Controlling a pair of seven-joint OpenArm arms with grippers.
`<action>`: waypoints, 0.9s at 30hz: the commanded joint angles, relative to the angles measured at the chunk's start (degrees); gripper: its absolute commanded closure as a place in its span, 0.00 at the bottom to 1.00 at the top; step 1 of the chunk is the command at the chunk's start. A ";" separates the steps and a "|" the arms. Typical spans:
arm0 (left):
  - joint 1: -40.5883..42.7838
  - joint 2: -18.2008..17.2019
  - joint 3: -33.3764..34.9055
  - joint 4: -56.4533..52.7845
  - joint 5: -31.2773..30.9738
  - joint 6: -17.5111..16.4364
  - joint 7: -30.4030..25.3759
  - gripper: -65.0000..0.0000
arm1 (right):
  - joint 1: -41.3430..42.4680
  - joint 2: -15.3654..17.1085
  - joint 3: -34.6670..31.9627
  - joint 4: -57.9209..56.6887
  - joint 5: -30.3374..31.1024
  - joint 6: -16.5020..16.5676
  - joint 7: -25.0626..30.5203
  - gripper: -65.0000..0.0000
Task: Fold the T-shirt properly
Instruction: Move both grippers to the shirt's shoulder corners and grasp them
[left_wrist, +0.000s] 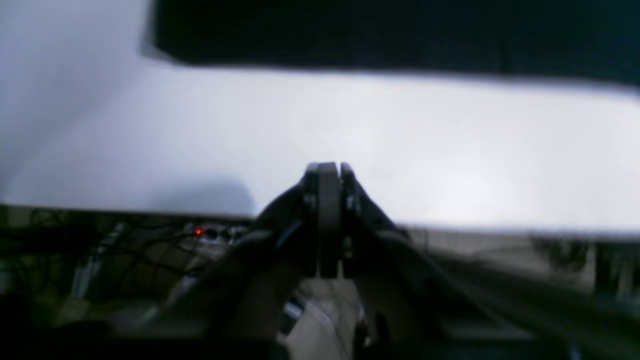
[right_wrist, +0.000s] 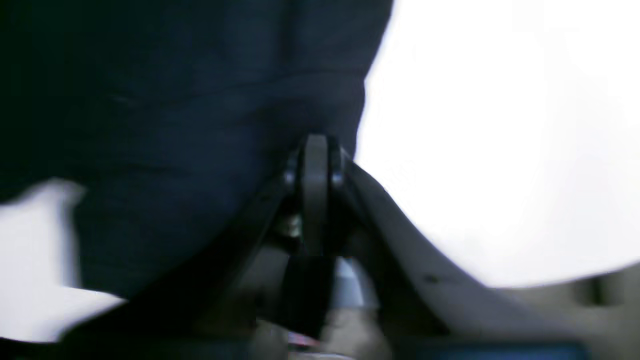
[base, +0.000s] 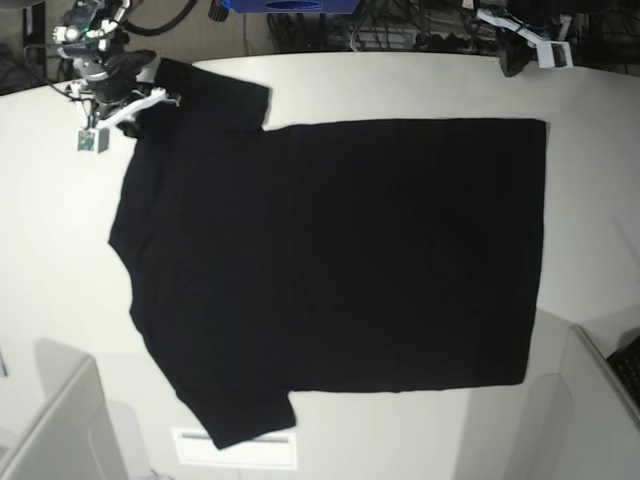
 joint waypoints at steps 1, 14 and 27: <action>0.75 -0.59 -2.21 0.79 -1.59 0.12 -1.32 1.00 | 1.30 0.56 2.64 0.88 3.90 -0.10 -0.90 0.68; -1.54 1.08 -15.49 -0.27 -11.35 -7.00 -1.32 0.84 | 13.17 4.96 21.63 -17.49 34.15 -0.10 -26.22 0.30; -4.18 3.54 -17.95 -3.26 -11.70 -7.09 -1.15 0.36 | 8.24 6.10 10.99 -22.59 34.06 -0.10 -20.59 0.30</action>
